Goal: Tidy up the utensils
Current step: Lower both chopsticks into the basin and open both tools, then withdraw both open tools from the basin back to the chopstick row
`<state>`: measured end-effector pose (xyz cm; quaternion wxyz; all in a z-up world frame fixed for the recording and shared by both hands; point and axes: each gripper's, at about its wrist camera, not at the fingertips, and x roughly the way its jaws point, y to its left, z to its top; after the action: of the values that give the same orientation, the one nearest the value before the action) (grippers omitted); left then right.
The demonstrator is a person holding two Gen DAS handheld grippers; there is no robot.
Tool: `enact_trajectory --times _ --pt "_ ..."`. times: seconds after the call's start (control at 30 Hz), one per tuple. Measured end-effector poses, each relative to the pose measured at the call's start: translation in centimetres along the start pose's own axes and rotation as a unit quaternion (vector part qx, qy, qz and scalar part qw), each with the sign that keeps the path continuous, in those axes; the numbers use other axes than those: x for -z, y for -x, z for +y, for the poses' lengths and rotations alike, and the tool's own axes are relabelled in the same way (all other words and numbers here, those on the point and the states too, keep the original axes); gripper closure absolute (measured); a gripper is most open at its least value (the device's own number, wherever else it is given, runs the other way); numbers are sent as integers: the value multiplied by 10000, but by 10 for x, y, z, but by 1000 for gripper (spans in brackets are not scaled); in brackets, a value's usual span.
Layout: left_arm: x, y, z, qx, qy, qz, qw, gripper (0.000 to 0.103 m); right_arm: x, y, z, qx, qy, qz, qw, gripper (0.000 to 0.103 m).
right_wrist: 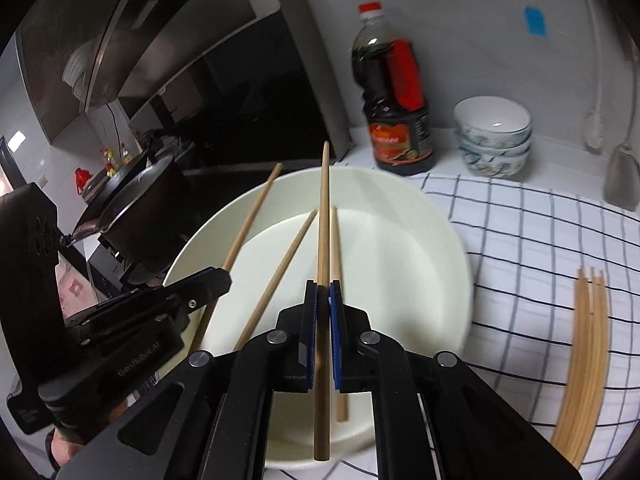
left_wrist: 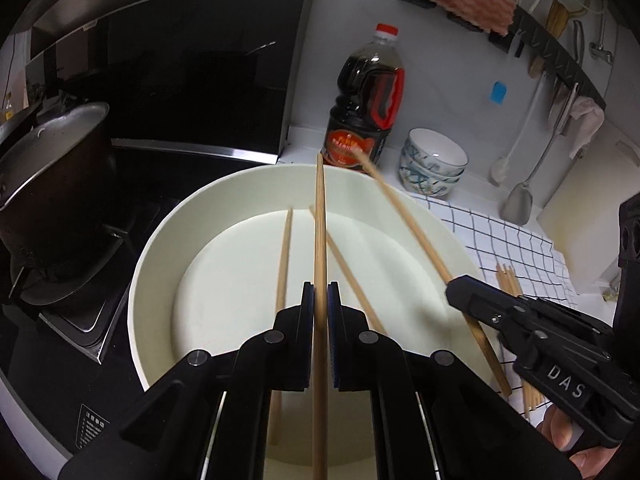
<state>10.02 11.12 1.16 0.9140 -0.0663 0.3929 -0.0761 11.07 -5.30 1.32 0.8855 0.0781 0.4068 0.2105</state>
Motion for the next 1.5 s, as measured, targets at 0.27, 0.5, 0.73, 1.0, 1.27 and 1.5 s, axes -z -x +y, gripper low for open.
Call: enact_trajectory --times 0.27,0.5,0.73,1.0,1.27,1.5 --pt "0 -28 13 25 44 289 9996 96 2 -36 9 206 14 469 9987 97" --pt "4 -25 24 -64 243 270 9993 51 3 -30 3 413 2 368 9985 78" --pt "9 -4 30 -179 394 21 9991 29 6 -16 -3 427 -55 272 9987 65" --pt "23 16 29 -363 413 -114 9984 18 16 4 -3 475 52 92 9988 53" --pt "38 31 15 -379 334 -140 9986 11 31 32 -17 568 -7 -66 9984 44" --pt "48 40 -9 -364 205 -203 9989 7 44 58 -43 666 -127 -120 9976 37"
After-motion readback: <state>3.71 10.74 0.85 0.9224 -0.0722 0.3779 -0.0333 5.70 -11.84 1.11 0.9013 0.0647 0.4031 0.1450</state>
